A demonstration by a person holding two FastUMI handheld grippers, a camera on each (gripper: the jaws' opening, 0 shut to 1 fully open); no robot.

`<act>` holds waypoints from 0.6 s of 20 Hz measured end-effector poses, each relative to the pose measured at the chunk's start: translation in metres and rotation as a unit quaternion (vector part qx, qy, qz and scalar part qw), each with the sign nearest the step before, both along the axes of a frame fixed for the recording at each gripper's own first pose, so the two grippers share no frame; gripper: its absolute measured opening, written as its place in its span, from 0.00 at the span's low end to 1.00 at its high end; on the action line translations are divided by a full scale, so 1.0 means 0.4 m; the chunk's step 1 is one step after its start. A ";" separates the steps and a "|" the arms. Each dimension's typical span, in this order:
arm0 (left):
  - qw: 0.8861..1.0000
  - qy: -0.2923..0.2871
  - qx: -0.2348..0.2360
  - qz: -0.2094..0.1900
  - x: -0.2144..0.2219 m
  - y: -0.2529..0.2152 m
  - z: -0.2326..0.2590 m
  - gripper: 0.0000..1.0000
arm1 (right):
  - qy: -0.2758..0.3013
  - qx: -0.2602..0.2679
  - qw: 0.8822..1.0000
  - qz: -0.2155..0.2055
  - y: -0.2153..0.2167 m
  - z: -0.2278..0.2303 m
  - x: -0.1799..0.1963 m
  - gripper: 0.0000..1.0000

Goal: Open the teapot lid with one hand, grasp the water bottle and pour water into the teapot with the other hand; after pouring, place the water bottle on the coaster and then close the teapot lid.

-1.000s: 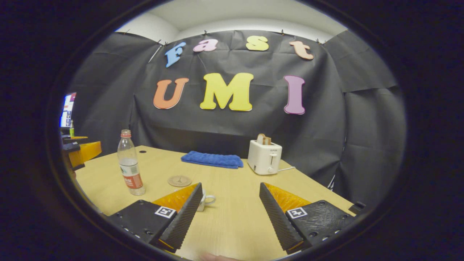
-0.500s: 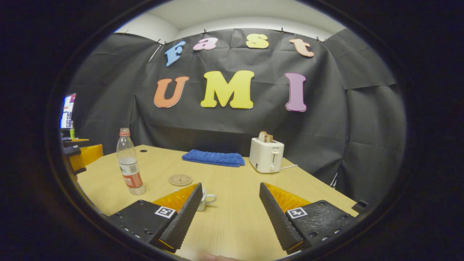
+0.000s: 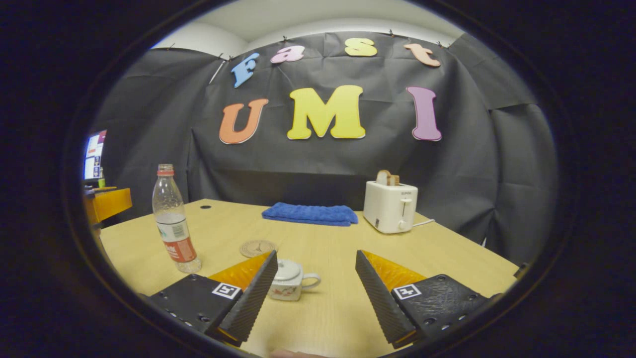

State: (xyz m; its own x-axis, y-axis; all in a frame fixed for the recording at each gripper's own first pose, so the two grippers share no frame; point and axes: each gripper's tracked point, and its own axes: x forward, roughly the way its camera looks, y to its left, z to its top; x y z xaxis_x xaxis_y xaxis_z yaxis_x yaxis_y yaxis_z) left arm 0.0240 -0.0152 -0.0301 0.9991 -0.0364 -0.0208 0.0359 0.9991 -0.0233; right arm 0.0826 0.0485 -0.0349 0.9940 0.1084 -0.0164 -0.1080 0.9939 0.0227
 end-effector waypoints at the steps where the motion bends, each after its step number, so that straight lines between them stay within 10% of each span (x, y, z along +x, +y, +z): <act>1: 1.000 0.003 0.002 0.002 0.004 0.001 -0.008 0.98 | 0.000 -0.004 1.000 0.004 0.018 -0.007 0.018 0.97; 8: 1.000 0.028 0.002 0.000 0.025 -0.010 -0.060 0.98 | 0.002 -0.007 1.000 0.025 0.112 -0.039 0.077 0.82; 12: 0.999 0.035 0.001 0.001 0.030 -0.013 -0.076 0.98 | 0.021 0.004 1.000 0.022 0.125 -0.064 0.107 0.53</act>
State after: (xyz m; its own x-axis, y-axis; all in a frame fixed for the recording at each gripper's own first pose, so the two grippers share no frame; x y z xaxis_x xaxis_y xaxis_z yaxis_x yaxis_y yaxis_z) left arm 0.0360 -0.0204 -0.0604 0.9953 -0.0348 -0.0907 0.0328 0.9992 -0.0232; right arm 0.1255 0.0984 -0.0604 0.9868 0.1517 -0.0572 -0.1498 0.9880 0.0369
